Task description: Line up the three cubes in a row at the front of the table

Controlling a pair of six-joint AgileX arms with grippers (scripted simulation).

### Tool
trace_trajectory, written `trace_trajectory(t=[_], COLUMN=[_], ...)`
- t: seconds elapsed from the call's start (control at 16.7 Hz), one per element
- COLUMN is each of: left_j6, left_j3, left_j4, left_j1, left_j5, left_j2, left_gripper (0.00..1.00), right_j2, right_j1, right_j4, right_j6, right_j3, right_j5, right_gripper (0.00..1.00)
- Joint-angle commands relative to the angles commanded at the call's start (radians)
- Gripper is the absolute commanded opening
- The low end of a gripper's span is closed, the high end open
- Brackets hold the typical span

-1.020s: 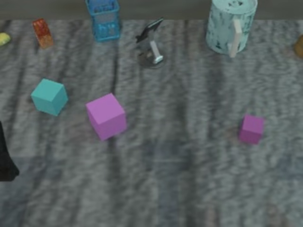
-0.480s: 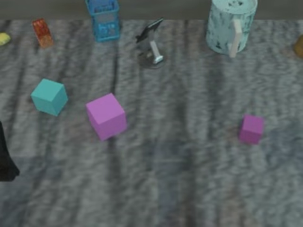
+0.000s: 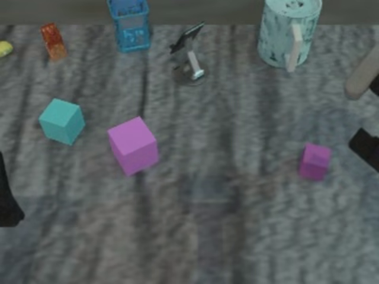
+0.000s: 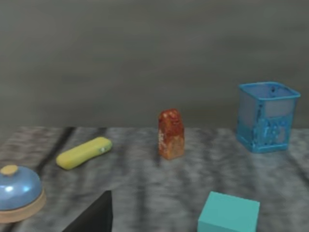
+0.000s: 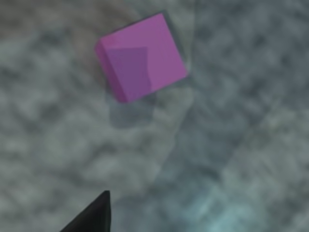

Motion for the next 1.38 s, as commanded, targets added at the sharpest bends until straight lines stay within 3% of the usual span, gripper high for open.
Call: trace_trajectory(t=[0.36, 0.66, 1.08, 1.38], left_j6=[0.0, 0.0, 0.0, 0.0], left_j3=[0.0, 0.0, 0.0, 0.0], left_j4=[0.0, 0.0, 0.0, 0.0], left_j1=[0.0, 0.0, 0.0, 0.0], left_j5=[0.0, 0.0, 0.0, 0.0], left_j2=[0.0, 0.0, 0.0, 0.0], left_gripper=[1.0, 1.0, 1.0, 1.0], right_j2=[0.445, 0.602, 0.609, 0.684], right_j1=[0.072, 0.098, 0.095, 0.098], right_j4=[-0.248, -0.329, -0.311, -0.114], right_j6=[-0.21, -0.285, -0.286, -0.283], right_j3=[0.362, 0.499, 0.484, 0.375], right_j5=[-0.001, -0.001, -0.001, -0.001], right_gripper=[1.0, 1.0, 1.0, 1.0])
